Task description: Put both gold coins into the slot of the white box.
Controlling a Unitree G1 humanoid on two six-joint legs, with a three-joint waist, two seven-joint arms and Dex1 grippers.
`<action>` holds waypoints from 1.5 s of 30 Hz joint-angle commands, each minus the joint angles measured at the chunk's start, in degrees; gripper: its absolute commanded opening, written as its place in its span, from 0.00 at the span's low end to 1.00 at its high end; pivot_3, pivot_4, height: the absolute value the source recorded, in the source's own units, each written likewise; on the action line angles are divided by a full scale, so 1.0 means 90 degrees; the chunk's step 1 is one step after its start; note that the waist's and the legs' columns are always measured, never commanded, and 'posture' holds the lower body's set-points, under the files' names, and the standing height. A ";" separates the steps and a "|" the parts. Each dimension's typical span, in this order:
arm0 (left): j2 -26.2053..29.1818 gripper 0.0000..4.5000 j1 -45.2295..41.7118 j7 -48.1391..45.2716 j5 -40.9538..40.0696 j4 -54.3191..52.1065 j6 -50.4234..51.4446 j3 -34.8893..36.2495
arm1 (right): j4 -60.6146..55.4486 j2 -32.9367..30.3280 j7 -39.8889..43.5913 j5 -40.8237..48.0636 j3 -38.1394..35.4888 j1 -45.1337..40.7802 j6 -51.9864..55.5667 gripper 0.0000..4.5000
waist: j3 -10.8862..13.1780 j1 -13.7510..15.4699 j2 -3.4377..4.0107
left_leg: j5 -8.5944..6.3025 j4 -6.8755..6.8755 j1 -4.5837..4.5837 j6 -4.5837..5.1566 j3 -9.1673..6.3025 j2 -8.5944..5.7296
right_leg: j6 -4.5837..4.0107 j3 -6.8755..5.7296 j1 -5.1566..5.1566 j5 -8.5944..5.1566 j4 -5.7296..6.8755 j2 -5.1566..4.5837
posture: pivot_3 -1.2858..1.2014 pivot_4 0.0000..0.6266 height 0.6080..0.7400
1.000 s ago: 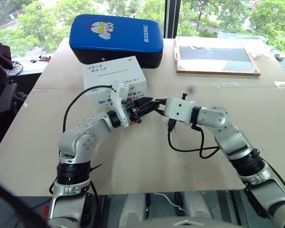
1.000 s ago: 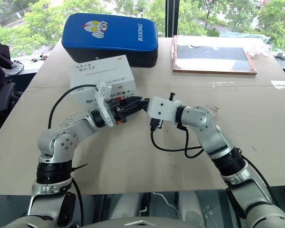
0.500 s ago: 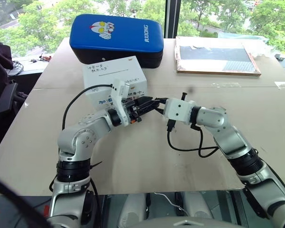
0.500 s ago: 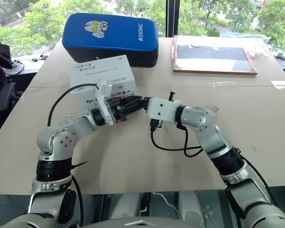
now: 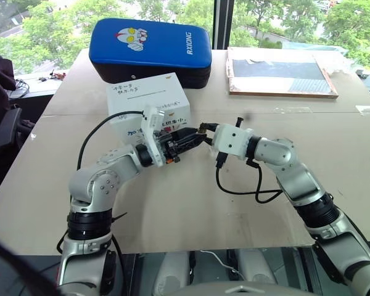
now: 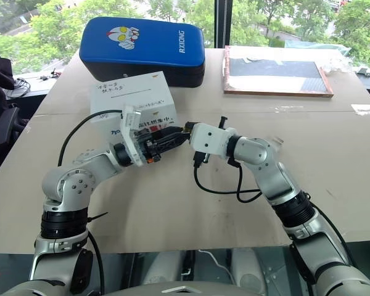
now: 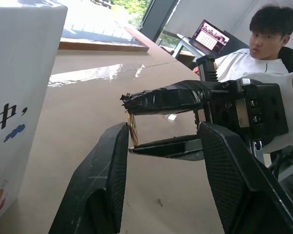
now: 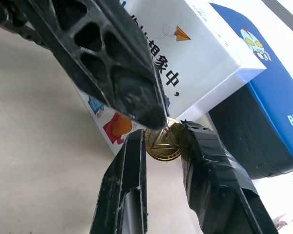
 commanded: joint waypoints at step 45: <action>0.1909 0.00 -0.1752 -0.1371 0.0584 0.0144 -0.1480 0.0523 | -0.2350 -0.0370 0.1008 0.5110 -0.2926 0.1462 0.2766 0.99 | 0.0007 -0.0051 0.0003 | -0.0008 -0.0012 -0.0005 0.0013 -0.0007 0.0004 | 0.0000 -0.0001 0.0000 0.0000 -0.0017 -0.0002 | 0.52 0.24 1.00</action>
